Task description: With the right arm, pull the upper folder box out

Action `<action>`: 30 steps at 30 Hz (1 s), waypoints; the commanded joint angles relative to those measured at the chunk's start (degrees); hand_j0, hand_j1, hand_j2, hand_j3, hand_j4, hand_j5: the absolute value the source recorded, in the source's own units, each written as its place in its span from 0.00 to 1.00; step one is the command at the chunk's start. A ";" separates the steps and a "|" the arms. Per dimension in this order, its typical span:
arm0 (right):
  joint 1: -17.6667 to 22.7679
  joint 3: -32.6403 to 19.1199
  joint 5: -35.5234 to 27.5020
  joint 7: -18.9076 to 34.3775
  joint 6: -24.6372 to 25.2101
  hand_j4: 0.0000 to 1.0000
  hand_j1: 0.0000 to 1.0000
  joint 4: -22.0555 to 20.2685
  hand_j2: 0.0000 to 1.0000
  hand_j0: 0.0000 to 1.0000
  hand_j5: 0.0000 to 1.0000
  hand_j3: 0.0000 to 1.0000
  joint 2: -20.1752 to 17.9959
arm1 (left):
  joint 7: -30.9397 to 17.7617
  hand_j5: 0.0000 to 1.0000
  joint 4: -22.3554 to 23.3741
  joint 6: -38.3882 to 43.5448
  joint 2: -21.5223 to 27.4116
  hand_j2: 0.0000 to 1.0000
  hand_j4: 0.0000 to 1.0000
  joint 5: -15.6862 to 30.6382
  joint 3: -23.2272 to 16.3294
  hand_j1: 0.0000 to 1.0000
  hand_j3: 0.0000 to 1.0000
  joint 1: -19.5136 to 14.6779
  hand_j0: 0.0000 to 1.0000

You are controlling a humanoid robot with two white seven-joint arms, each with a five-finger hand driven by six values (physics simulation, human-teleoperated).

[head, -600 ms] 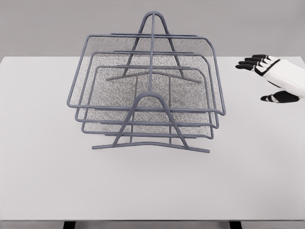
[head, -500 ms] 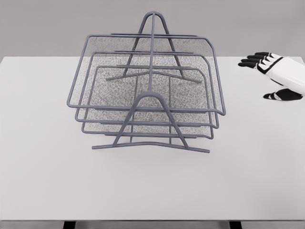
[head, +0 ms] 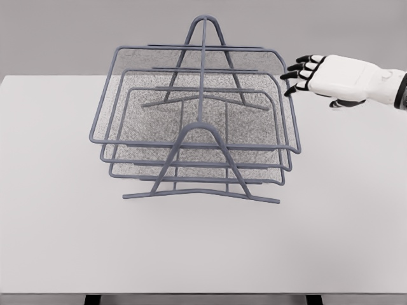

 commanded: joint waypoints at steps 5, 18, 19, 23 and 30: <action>-3.86 2.05 2.19 -0.38 -1.72 1.00 1.00 -0.54 1.00 1.00 1.00 1.00 3.39 | -0.02 1.00 0.01 0.03 0.00 1.00 1.00 -0.03 -0.08 1.00 1.00 0.00 1.00; 5.19 3.72 -1.06 -0.38 -1.72 1.00 1.00 -2.12 1.00 1.00 1.00 1.00 -0.47 | -0.02 1.00 0.10 0.03 0.00 1.00 1.00 -0.03 -0.08 1.00 1.00 0.00 1.00; 5.28 3.72 -1.06 -0.29 -1.72 1.00 1.00 -2.12 1.00 1.00 1.00 1.00 -1.17 | -0.02 1.00 0.10 0.03 0.00 1.00 1.00 -0.03 -0.08 1.00 1.00 0.00 1.00; 5.28 3.72 -1.06 -0.38 -1.72 1.00 1.00 -2.12 1.00 1.00 1.00 1.00 -5.74 | -0.02 1.00 0.10 0.03 0.00 1.00 1.00 -0.03 -0.08 1.00 1.00 0.00 1.00; 5.37 3.72 -1.06 -0.29 -1.72 1.00 1.00 -2.03 1.00 1.00 1.00 1.00 -15.15 | -0.02 1.00 0.09 0.03 0.00 1.00 1.00 -0.03 -0.08 1.00 1.00 0.00 1.00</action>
